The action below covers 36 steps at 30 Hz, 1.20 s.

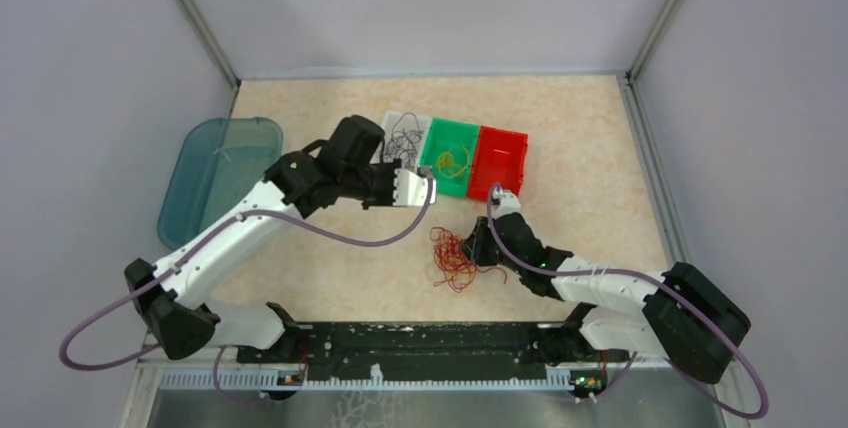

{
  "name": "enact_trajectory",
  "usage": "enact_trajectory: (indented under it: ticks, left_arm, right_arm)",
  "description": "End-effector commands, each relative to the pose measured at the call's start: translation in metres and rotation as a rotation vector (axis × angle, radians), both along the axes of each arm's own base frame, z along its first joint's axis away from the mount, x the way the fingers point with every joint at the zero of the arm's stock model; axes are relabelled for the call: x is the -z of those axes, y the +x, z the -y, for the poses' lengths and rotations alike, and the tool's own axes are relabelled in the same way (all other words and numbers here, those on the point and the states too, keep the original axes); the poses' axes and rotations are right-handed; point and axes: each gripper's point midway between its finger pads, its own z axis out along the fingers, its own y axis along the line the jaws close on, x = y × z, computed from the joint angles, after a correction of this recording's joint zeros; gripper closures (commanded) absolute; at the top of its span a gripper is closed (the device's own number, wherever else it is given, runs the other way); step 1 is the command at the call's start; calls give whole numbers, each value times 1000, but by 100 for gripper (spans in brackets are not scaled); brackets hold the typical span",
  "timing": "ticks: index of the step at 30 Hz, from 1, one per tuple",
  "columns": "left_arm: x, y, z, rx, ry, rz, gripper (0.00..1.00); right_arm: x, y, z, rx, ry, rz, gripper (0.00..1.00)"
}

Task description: Untangle the cables

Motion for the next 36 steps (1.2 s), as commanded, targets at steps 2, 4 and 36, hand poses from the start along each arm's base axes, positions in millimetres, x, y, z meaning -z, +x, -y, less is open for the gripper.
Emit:
enact_trajectory:
  ticks: [2,4,36]
  left_arm:
    - [-85,6,5,-19,-169,147,100]
    - [-110,-2,12,6,-250,148,100]
    - [-114,-90,6,528,-457,448,100]
  right_arm:
    - [-17,6,-14,-53,17,49,79]
    - [-26,9,-16,-62,2,68,74]
    - [-294,-34,-67,-409,620,501,60]
